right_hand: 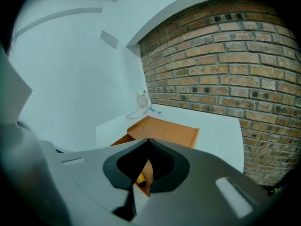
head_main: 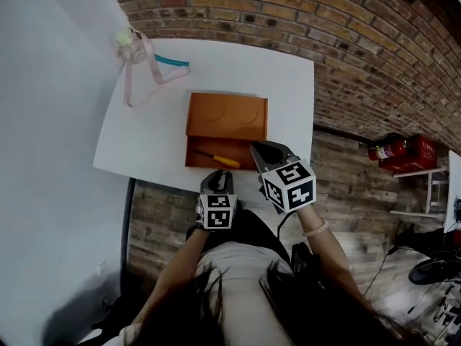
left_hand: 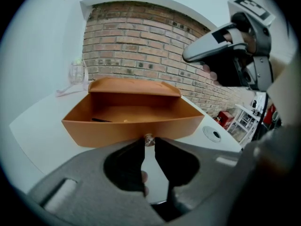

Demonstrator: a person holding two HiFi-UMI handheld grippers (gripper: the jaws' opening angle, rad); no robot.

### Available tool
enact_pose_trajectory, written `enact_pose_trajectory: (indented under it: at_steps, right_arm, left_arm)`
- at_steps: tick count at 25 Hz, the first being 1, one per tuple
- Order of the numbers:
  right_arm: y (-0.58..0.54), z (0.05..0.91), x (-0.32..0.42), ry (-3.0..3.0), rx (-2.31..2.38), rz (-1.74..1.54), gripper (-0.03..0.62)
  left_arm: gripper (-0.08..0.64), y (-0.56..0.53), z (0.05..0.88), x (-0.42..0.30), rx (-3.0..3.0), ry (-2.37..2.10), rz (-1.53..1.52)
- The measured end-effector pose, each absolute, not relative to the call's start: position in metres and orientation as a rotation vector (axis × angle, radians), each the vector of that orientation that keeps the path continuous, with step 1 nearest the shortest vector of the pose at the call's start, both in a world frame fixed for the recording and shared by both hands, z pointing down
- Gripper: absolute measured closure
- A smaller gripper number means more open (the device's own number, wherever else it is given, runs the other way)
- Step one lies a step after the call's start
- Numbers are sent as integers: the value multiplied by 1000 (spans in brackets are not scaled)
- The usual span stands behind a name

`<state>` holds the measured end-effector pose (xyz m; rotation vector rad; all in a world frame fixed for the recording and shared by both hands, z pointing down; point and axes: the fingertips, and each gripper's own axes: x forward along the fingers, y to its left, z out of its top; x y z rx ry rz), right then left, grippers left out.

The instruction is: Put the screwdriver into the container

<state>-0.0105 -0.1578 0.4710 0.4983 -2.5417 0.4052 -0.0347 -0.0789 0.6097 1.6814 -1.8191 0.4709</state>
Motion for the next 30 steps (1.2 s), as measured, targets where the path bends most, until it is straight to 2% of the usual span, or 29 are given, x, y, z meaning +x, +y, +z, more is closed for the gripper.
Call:
enact_pose_trajectory:
  at_steps: [30]
  right_arm:
    - [-154,434,37,-2516,1002,573,586]
  left_arm:
    - [494,-92,608,-48,1805,-1681,566]
